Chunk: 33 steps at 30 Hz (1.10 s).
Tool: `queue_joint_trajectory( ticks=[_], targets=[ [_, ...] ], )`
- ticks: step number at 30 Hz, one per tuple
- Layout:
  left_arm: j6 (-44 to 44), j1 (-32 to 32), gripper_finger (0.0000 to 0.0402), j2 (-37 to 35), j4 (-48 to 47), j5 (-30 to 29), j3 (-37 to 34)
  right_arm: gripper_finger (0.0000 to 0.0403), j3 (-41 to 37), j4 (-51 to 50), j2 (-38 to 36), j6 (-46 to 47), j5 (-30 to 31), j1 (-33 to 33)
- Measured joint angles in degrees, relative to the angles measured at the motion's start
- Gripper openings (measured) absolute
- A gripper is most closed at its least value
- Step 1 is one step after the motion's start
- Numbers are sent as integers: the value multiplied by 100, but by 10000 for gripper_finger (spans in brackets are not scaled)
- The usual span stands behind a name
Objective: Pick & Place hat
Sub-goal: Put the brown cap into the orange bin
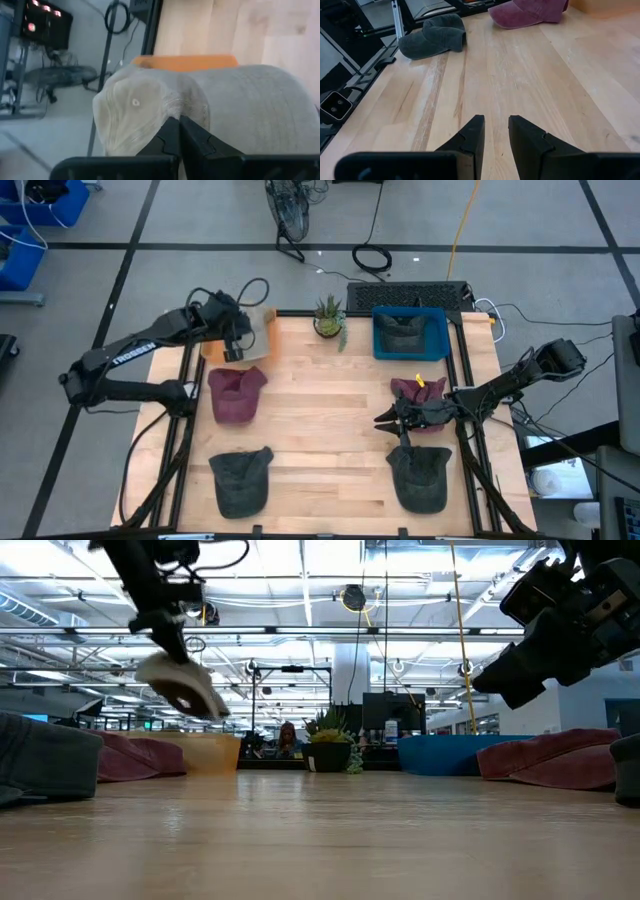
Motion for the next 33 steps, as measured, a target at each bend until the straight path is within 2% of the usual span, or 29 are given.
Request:
queue_joint_trajectory(
  ticks=[5, 8, 11, 14, 19, 26, 33],
  targets=[
    [488, 456, 4, 8, 1131, 151, -781, 77, 0, -124, 0, -17, 7, 0],
    [525, 804, 12, 77, 1492, 136, -1096, 77, 0, -190, 1, -62, 186, 0],
    [736, 1100, 10, 180, 1509, 434, -1290, 77, 0, -199, 2, -108, 477, -2],
    [947, 1301, 5, 317, 1600, 524, -1371, 77, 0, -195, 2, -150, 616, -7],
    [941, 1513, 25, 550, 2002, 535, -1416, 77, 0, -192, 2, -212, 625, -9],
    [656, 1739, 21, 948, 2268, -83, -1418, 77, 0, -190, 2, -212, 629, -11],
    [367, 1648, 22, 1112, 2081, -85, -1418, 77, 0, -192, 2, -199, 627, -11]
  ],
)
